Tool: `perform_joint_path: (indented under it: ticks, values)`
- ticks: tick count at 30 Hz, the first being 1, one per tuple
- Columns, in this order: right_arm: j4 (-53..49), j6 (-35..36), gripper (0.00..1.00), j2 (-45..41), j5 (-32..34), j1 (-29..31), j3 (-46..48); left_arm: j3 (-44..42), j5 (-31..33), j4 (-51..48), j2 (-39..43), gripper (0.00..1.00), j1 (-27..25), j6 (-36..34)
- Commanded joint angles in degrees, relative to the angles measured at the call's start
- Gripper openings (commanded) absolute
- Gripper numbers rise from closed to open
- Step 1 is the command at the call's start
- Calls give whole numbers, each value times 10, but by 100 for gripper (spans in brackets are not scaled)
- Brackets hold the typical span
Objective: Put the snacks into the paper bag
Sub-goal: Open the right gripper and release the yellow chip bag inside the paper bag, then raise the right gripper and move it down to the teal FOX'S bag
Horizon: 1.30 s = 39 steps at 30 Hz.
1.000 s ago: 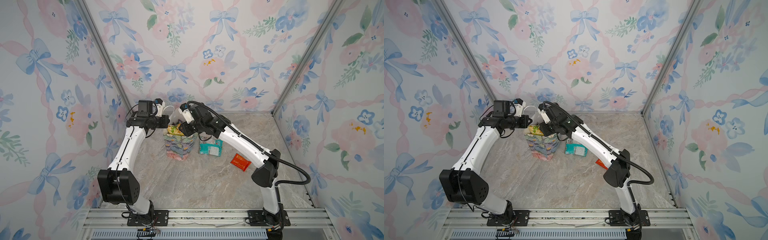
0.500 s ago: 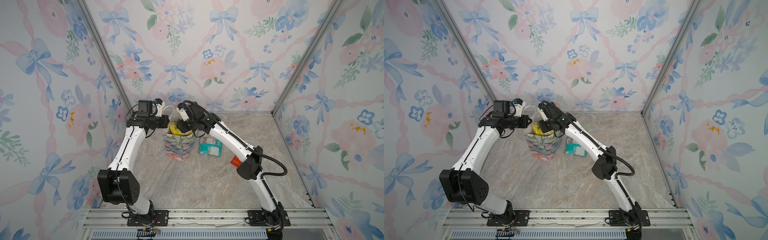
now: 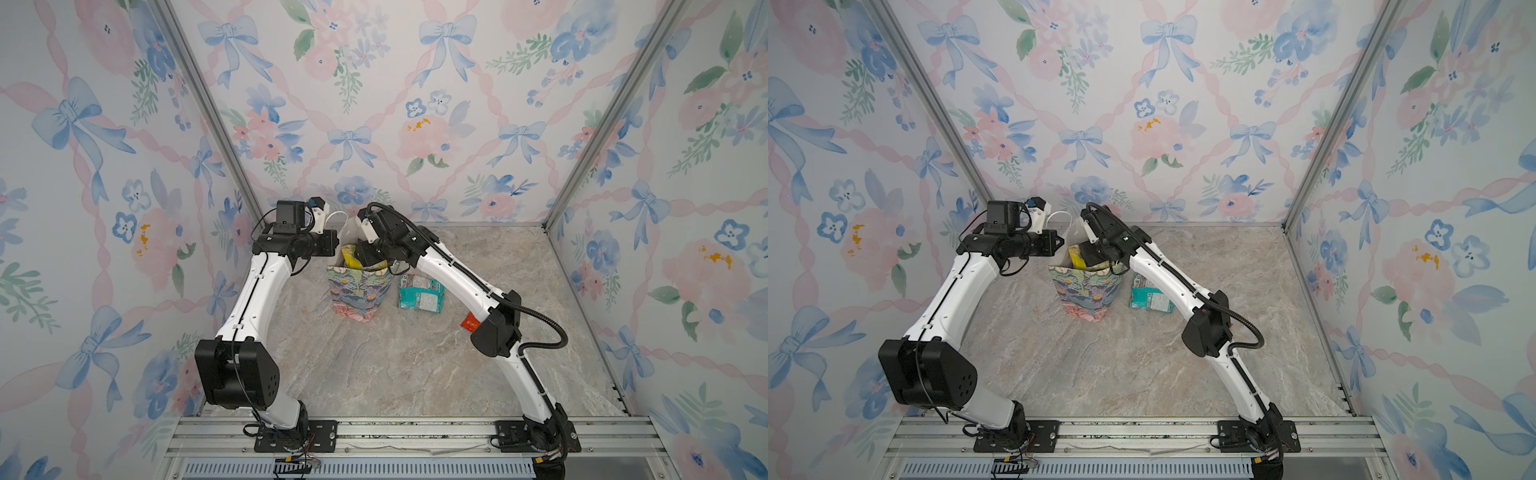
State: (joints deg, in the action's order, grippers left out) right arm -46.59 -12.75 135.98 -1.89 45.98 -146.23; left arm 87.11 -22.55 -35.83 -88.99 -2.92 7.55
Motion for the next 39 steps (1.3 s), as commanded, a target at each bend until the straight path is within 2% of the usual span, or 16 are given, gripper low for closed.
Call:
perform_joint_path:
  ticks: [1,7,13,17,24,28,32,39]
  values:
    - [16,0,58,-84,-23,-7,-5,-8,-4,-12,8,0,1,-10]
    - [79,-1,68,-184,-30,-12,76,-9,-5,-12,8,0,1,-10]
    - [143,-16,77,-286,-17,-45,213,-8,-4,-12,9,0,1,-10]
    - [191,-57,79,-366,-29,-91,353,-9,-3,-12,9,0,1,-10]
    - [235,-94,92,-488,2,-172,590,-9,-2,-12,7,0,1,-10]
    - [237,-124,93,-502,-25,-219,684,-8,-1,-11,4,0,1,-10]
    - [253,-149,92,-481,-59,-252,749,-9,0,-12,2,0,1,-10]
    - [289,-172,84,-407,-106,-273,782,-10,3,-12,5,0,1,-10]
